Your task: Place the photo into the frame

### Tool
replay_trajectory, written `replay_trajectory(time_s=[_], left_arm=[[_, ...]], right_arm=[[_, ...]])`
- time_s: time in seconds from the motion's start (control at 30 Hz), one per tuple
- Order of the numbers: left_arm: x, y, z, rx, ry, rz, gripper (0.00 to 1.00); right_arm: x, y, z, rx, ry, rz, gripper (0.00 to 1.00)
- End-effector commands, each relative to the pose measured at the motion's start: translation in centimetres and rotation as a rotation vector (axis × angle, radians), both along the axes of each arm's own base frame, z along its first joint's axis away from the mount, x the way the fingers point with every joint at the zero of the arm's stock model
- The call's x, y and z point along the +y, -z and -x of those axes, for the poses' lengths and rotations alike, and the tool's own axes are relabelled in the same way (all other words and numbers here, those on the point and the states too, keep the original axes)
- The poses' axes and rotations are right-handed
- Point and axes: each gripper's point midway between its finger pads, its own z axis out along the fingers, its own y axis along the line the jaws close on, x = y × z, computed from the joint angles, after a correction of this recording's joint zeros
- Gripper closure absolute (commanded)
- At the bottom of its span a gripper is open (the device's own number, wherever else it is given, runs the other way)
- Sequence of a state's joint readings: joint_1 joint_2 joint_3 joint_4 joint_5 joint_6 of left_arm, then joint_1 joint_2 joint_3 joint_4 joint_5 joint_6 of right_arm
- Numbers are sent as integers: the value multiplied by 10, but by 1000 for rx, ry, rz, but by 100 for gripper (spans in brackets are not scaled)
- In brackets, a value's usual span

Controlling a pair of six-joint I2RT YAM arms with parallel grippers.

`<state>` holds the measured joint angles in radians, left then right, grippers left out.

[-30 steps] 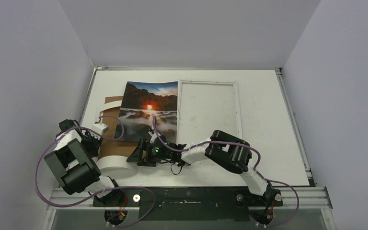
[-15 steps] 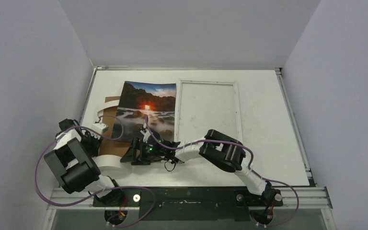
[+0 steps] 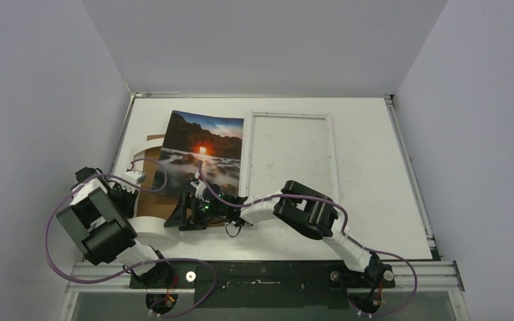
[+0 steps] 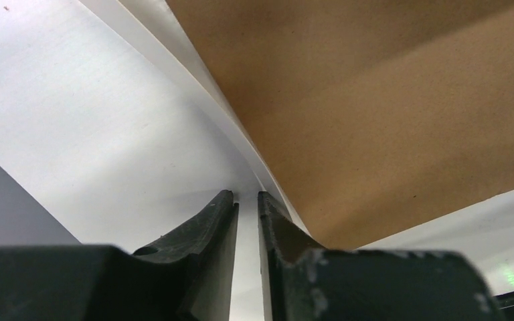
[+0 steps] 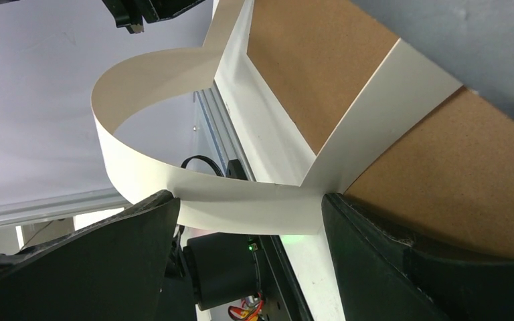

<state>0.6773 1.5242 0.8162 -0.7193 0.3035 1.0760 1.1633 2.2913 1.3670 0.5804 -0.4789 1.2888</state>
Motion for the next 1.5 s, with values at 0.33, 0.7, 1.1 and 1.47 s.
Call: replay_trajectory(time_s=[0.33, 0.7, 1.1, 1.47], left_arm=[[0, 8, 14, 19, -14, -47, 84], [3, 9, 17, 5, 6, -124, 99], [-15, 0, 12, 24, -25, 56, 66], [-25, -16, 13, 32, -68, 196, 66]], right_arm=[[8, -19, -13, -51, -20, -49, 19], [8, -19, -11, -40, -26, -58, 19], [3, -16, -13, -40, -17, -49, 18], [0, -10, -12, -21, -15, -48, 18]])
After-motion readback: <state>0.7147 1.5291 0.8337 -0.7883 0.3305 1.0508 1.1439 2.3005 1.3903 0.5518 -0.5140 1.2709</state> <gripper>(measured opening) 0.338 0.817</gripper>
